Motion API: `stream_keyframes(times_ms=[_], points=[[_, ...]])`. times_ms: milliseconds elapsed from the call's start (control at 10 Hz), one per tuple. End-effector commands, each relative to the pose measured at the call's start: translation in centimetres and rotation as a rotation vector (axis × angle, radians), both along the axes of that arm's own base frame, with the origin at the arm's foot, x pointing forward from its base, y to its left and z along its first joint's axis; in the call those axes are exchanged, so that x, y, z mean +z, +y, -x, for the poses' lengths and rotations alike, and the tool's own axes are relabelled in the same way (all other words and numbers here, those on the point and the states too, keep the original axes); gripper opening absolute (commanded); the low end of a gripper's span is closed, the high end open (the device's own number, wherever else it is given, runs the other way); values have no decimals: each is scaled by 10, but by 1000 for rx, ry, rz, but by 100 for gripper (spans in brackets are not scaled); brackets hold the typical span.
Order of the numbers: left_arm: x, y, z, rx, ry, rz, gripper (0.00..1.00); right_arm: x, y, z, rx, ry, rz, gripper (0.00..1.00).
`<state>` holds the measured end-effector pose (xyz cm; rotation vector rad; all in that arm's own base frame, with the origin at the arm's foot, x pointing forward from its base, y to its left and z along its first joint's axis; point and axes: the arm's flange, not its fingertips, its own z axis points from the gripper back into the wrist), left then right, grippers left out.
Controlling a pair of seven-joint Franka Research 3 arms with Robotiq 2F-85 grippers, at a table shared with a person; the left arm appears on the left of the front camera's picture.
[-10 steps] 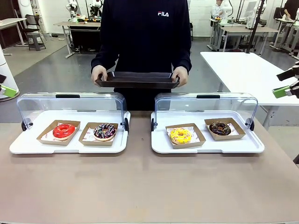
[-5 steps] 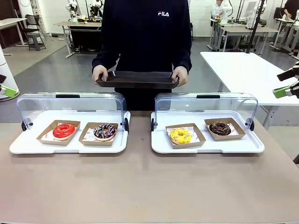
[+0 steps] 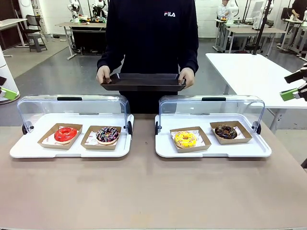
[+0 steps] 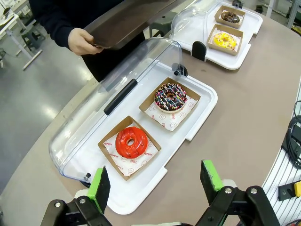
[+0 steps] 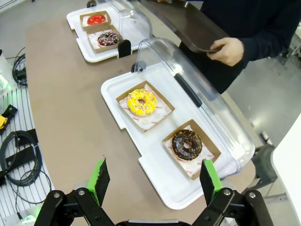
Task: Provide the desired donut to the person.
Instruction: Pick up and lift the Paper togo box containing the Donut pointed at by the person.
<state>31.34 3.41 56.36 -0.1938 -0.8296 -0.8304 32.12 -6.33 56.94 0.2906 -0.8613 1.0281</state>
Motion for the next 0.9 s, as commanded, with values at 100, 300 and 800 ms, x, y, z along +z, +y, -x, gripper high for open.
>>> stream_keyframes(times_ms=[100, 300, 800], points=[[0, 0, 0, 8, 3, 2, 100, -2, 1, -2, 8, 1, -1, 100], [0, 0, 0, 8, 3, 2, 100, -2, 1, -2, 8, 1, -1, 100], [0, 0, 0, 8, 3, 2, 100, -2, 1, -2, 8, 1, -1, 100]])
